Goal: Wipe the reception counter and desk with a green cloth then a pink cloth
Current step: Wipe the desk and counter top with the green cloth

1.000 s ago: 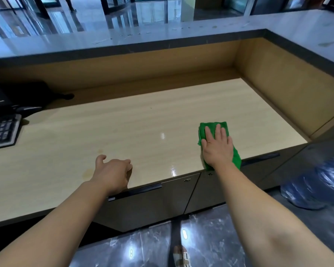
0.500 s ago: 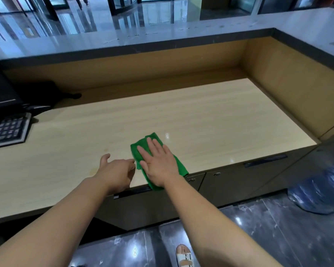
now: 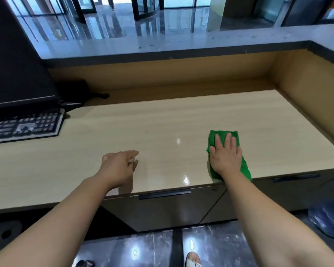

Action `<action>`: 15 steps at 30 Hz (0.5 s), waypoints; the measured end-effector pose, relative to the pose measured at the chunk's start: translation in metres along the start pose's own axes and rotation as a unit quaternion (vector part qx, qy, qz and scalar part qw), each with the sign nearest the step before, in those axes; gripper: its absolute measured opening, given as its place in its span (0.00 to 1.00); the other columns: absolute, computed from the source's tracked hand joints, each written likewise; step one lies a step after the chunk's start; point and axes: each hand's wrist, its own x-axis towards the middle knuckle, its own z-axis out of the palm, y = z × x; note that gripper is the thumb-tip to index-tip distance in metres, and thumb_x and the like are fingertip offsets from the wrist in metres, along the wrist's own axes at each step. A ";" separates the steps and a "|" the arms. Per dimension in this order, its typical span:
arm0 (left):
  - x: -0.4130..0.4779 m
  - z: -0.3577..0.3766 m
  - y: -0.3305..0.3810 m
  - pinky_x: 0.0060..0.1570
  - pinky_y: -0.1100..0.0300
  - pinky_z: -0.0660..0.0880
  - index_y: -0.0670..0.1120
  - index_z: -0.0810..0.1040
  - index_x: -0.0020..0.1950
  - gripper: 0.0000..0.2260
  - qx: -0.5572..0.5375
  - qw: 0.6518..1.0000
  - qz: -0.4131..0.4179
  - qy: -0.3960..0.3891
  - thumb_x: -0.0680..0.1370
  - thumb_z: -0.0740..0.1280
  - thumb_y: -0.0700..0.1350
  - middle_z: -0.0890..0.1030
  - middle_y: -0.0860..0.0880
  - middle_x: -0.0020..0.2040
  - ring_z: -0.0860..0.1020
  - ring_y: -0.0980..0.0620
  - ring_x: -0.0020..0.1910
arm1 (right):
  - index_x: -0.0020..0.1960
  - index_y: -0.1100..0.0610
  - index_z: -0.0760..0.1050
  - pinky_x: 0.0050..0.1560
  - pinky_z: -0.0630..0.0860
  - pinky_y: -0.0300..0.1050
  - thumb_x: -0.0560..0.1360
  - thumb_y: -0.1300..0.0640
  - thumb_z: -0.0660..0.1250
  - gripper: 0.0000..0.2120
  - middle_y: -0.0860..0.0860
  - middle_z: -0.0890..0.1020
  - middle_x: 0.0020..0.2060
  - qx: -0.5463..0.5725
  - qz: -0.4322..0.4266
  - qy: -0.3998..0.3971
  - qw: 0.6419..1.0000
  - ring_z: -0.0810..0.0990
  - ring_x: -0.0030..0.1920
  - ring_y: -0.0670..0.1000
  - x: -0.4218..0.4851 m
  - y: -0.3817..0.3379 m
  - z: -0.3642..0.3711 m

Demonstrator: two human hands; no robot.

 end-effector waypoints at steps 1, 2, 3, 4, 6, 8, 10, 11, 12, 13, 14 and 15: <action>-0.002 -0.005 -0.013 0.67 0.62 0.57 0.53 0.70 0.72 0.18 -0.006 1.000 -0.027 0.005 0.82 0.57 0.47 0.75 0.53 0.68 0.69 0.52 0.70 | 0.80 0.50 0.40 0.77 0.43 0.55 0.84 0.47 0.43 0.27 0.56 0.38 0.78 0.008 0.013 0.001 1.000 0.39 0.78 0.55 -0.003 -0.011 0.002; -0.005 -0.009 -0.026 0.67 0.60 0.58 0.52 0.69 0.73 0.19 -0.006 0.998 -0.056 0.008 0.82 0.57 0.47 0.74 0.52 0.69 0.68 0.51 0.71 | 0.80 0.50 0.40 0.77 0.43 0.55 0.84 0.47 0.43 0.27 0.57 0.38 0.78 0.013 0.021 0.002 1.000 0.39 0.78 0.56 -0.007 -0.025 0.005; -0.008 -0.012 -0.039 0.67 0.59 0.58 0.53 0.68 0.73 0.19 -0.003 0.996 -0.083 0.010 0.82 0.57 0.46 0.73 0.52 0.70 0.68 0.51 0.71 | 0.80 0.51 0.40 0.77 0.43 0.55 0.84 0.47 0.42 0.27 0.57 0.38 0.78 0.017 0.026 0.003 1.000 0.39 0.78 0.56 -0.012 -0.039 0.009; -0.012 -0.016 -0.050 0.67 0.58 0.59 0.53 0.67 0.74 0.20 0.002 0.994 -0.110 0.010 0.81 0.56 0.46 0.72 0.51 0.70 0.68 0.50 0.71 | 0.80 0.51 0.40 0.77 0.43 0.55 0.84 0.47 0.42 0.27 0.58 0.38 0.78 0.023 0.030 0.004 0.999 0.39 0.78 0.56 -0.019 -0.054 0.013; -0.021 -0.020 -0.072 0.67 0.57 0.59 0.53 0.65 0.75 0.22 0.013 0.987 -0.159 0.004 0.80 0.56 0.43 0.71 0.51 0.72 0.67 0.49 0.71 | 0.80 0.51 0.40 0.76 0.41 0.56 0.84 0.47 0.42 0.27 0.58 0.38 0.78 0.036 0.026 -0.002 0.999 0.38 0.78 0.56 -0.033 -0.090 0.020; -0.032 -0.020 -0.090 0.68 0.58 0.59 0.53 0.64 0.75 0.24 0.012 0.983 -0.186 -0.006 0.79 0.55 0.41 0.70 0.51 0.72 0.67 0.49 0.71 | 0.80 0.52 0.40 0.76 0.40 0.56 0.84 0.48 0.43 0.27 0.59 0.37 0.78 0.053 0.009 -0.012 0.998 0.37 0.78 0.57 -0.048 -0.127 0.027; -0.043 -0.017 -0.100 0.68 0.58 0.58 0.52 0.63 0.75 0.25 0.004 0.982 -0.188 -0.009 0.79 0.54 0.39 0.72 0.51 0.71 0.68 0.50 0.71 | 0.80 0.52 0.41 0.76 0.38 0.56 0.84 0.48 0.44 0.27 0.59 0.36 0.78 0.073 -0.016 -0.027 0.997 0.36 0.78 0.56 -0.063 -0.161 0.032; -0.047 -0.016 -0.105 0.68 0.58 0.58 0.52 0.63 0.76 0.25 0.001 0.982 -0.187 -0.006 0.78 0.54 0.38 0.73 0.51 0.69 0.69 0.50 0.70 | 0.80 0.52 0.41 0.75 0.37 0.56 0.84 0.48 0.45 0.28 0.59 0.36 0.78 0.083 -0.035 -0.038 0.995 0.36 0.78 0.56 -0.071 -0.179 0.036; -0.051 -0.015 -0.108 0.67 0.58 0.59 0.52 0.63 0.76 0.25 0.000 0.983 -0.185 -0.003 0.78 0.54 0.38 0.74 0.51 0.69 0.69 0.49 0.69 | 0.80 0.52 0.41 0.75 0.36 0.56 0.84 0.48 0.46 0.28 0.59 0.36 0.77 0.088 -0.057 -0.048 0.993 0.35 0.78 0.56 -0.078 -0.195 0.039; -0.054 -0.014 -0.113 0.67 0.58 0.59 0.52 0.62 0.76 0.26 -0.002 0.983 -0.186 -0.001 0.78 0.54 0.37 0.74 0.51 0.69 0.69 0.49 0.70 | 0.80 0.52 0.42 0.75 0.36 0.56 0.84 0.48 0.46 0.28 0.59 0.35 0.77 0.088 -0.086 -0.058 0.991 0.35 0.78 0.56 -0.087 -0.211 0.043; -0.057 -0.012 -0.117 0.68 0.58 0.59 0.52 0.62 0.76 0.26 -0.004 0.982 -0.187 0.000 0.78 0.55 0.38 0.73 0.51 0.70 0.68 0.50 0.70 | 0.80 0.52 0.42 0.75 0.35 0.56 0.84 0.49 0.46 0.27 0.59 0.35 0.77 0.084 -0.122 -0.069 0.987 0.34 0.78 0.56 -0.095 -0.226 0.048; -0.059 -0.011 -0.122 0.68 0.58 0.59 0.52 0.62 0.76 0.26 -0.005 0.982 -0.188 0.001 0.78 0.55 0.38 0.72 0.52 0.71 0.68 0.50 0.71 | 0.80 0.51 0.42 0.75 0.35 0.57 0.84 0.49 0.46 0.27 0.59 0.35 0.77 0.076 -0.162 -0.080 0.981 0.34 0.77 0.56 -0.102 -0.241 0.052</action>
